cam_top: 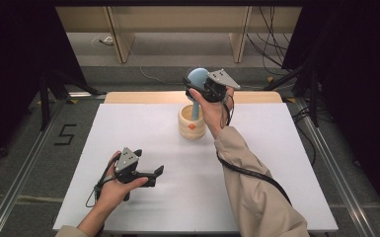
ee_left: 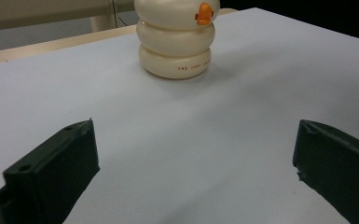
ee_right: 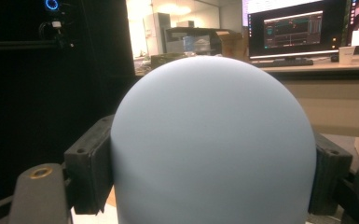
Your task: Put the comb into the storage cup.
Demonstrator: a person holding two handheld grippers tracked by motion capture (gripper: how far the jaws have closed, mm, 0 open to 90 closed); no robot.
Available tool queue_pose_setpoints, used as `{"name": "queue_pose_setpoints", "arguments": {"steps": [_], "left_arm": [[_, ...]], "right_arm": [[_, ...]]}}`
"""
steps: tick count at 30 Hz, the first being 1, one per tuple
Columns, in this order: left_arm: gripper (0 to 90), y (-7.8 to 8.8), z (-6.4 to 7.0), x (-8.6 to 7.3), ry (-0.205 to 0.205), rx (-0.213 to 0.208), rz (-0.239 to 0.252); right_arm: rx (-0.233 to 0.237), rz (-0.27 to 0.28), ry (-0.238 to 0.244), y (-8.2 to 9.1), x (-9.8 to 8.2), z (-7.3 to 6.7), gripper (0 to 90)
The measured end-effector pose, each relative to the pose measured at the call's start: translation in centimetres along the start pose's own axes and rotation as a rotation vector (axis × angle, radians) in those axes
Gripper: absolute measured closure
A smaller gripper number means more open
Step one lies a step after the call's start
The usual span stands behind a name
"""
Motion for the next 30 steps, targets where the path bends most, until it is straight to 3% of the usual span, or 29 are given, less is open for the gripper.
{"name": "queue_pose_setpoints", "arguments": {"steps": [30], "left_arm": [[0.0,0.0,0.0,0.0,-0.003,-0.001,-0.003]], "right_arm": [[-0.008,-0.021,-0.011,0.1,-1.7,0.7,21.4]]}}
Point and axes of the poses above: each handheld gripper's, and its own axes: y roughly backward along the jaws, x roughly out of its top, z roughly to its right, the point moved 5 cm from there along -y, roughly forward along the jaws, and after that the axes turned 10 degrees about -y, right-handed, at the moved point
